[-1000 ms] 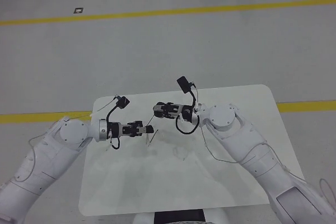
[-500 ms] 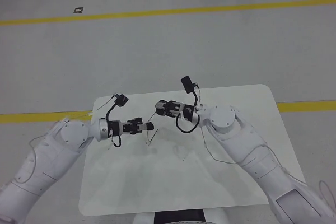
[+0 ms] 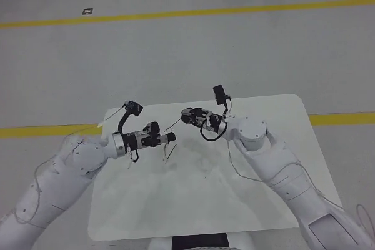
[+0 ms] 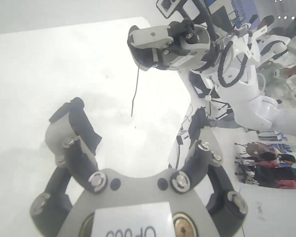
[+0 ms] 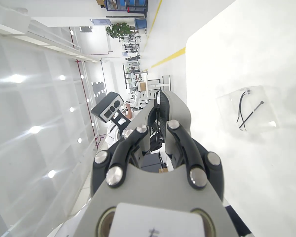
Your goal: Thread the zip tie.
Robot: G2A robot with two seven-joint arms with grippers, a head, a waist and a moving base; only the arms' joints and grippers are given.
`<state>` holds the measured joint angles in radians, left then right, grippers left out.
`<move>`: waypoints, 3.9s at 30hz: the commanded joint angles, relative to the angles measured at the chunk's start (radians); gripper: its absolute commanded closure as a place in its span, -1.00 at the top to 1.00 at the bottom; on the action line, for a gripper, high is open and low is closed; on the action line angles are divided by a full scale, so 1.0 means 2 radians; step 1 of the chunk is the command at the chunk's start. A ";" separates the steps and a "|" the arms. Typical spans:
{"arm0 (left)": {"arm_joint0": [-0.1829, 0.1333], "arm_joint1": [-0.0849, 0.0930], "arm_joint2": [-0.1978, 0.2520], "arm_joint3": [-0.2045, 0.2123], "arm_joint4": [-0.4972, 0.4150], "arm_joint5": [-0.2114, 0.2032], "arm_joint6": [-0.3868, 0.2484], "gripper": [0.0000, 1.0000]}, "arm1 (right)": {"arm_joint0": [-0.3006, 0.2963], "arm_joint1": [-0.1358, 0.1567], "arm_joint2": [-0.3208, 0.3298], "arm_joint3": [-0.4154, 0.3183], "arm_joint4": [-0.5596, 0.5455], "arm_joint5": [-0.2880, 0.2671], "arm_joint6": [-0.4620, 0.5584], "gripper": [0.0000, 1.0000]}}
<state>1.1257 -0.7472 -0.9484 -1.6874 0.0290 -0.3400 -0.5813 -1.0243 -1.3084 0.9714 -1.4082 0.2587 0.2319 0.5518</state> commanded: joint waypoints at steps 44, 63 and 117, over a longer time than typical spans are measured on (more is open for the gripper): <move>-0.013 -0.002 0.055 -0.024 0.165 0.000 0.188 1.00 | -0.003 -0.005 0.013 0.024 0.056 0.029 0.007 -1.00; -0.011 -0.004 0.058 -0.025 0.169 0.000 0.191 1.00 | -0.005 -0.005 0.014 0.023 0.056 0.027 0.004 -1.00; -0.023 -0.017 0.081 0.001 0.267 0.010 0.250 0.70 | -0.028 -0.006 0.023 0.001 0.064 0.032 -0.002 -1.00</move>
<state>1.0780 -0.7794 -0.7849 -1.6872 0.5626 -0.3167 -0.0825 -1.0807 -1.3198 1.0163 -1.4066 0.3868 0.2964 0.5483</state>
